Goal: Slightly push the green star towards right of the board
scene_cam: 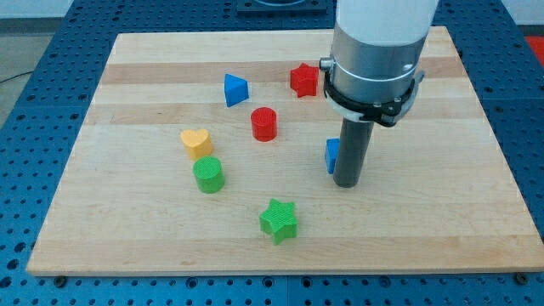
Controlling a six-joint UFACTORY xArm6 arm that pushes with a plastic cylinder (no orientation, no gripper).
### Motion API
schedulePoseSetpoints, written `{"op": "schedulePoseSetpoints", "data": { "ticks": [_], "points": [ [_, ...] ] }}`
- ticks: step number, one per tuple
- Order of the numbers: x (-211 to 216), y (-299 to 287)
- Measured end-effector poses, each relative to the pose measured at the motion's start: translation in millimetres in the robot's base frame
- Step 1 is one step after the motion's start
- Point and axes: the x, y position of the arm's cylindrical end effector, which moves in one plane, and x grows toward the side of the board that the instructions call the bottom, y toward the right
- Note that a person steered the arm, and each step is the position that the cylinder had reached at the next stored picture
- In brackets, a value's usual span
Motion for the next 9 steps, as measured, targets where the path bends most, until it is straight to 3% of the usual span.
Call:
{"op": "schedulePoseSetpoints", "data": {
  "ticks": [5,9],
  "points": [
    [16,-105],
    [60,-127]
  ]
}}
